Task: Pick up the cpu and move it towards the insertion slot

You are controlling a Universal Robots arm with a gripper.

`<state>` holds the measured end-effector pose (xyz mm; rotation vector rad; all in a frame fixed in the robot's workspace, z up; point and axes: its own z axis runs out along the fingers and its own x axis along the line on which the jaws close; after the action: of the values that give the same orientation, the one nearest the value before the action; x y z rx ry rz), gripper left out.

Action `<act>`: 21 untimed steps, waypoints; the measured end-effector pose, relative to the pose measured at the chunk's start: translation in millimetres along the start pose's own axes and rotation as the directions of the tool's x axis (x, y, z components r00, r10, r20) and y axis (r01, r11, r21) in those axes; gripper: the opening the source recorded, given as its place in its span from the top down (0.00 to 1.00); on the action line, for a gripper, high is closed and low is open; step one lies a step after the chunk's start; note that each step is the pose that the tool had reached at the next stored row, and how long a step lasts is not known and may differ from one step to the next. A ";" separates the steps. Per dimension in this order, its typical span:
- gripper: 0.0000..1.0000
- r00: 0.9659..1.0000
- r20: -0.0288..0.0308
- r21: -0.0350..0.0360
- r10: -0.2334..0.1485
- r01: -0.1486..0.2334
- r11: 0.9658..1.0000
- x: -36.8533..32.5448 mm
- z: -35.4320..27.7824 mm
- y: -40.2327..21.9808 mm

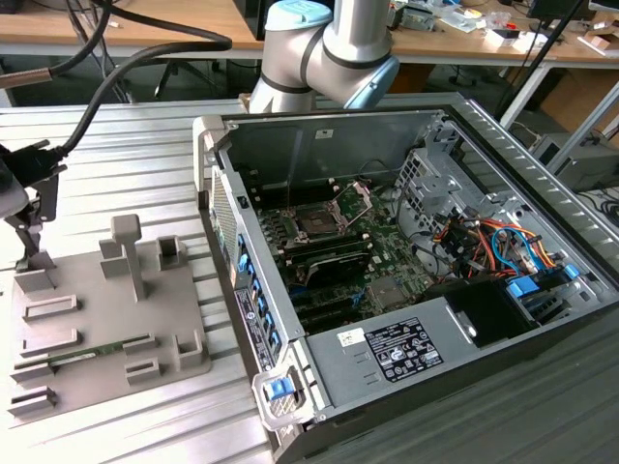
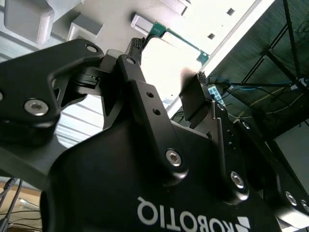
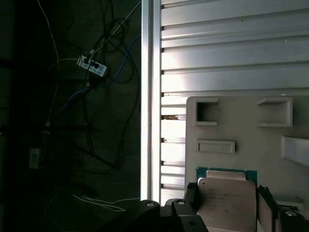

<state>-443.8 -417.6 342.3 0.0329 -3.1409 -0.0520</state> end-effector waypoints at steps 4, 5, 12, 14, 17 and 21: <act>0.45 1.000 0.000 0.000 0.000 0.000 1.000 0.0 -6.4 0.2; 0.45 1.000 0.000 0.000 0.000 0.000 1.000 0.0 -7.8 0.3; 0.45 1.000 0.000 0.000 0.000 0.000 1.000 0.0 -21.7 0.7; 0.45 1.000 0.000 0.000 0.000 0.000 1.000 0.0 -26.0 0.9; 0.45 1.000 0.000 0.000 0.000 0.000 1.000 0.0 -30.7 1.0; 0.45 1.000 0.000 0.000 0.000 0.000 1.000 0.0 -40.9 1.4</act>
<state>-443.8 -417.6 383.2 0.0328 -3.1408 -0.0520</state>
